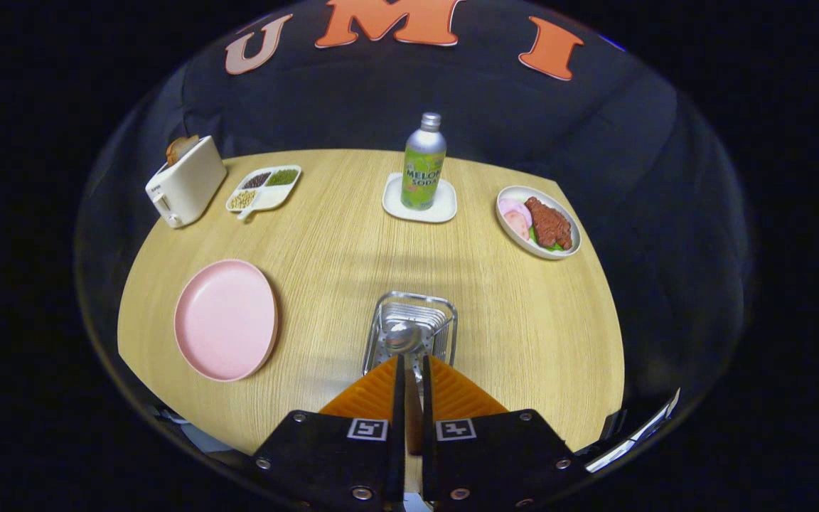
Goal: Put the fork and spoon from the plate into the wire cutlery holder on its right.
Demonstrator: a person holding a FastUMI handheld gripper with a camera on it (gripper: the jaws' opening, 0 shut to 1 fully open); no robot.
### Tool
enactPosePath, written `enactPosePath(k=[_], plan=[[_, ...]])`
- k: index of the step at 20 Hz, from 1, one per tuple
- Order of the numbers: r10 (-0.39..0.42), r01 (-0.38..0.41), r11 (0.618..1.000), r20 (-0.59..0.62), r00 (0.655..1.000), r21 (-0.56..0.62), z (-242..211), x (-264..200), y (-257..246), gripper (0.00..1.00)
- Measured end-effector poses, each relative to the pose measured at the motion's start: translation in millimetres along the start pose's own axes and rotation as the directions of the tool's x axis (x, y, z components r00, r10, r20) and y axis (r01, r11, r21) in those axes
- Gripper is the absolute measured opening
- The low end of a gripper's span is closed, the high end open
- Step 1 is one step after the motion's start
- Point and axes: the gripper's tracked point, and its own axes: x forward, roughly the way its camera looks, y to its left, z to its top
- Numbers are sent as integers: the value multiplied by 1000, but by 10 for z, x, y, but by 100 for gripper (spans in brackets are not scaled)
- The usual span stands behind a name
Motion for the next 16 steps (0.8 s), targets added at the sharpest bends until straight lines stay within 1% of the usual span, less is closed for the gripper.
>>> enactPosePath(k=[2,3,5,6,9,12,14,16], plan=[[23,-27,999,101,995,38,280,-129,12,10],[21,-29,999,162,987,44,432,-205,-15,10],[1,-14,999,297,955,41,785,-419,-89,11],[-13,-2,999,370,929,42,985,-550,-144,11],[-37,2,998,559,828,63,1527,-1032,-240,13],[-38,-6,998,688,725,61,1916,-1529,-268,16],[-23,-5,999,752,659,35,2072,-1858,-252,18],[-23,-6,999,800,600,33,2173,-2144,-235,31]])
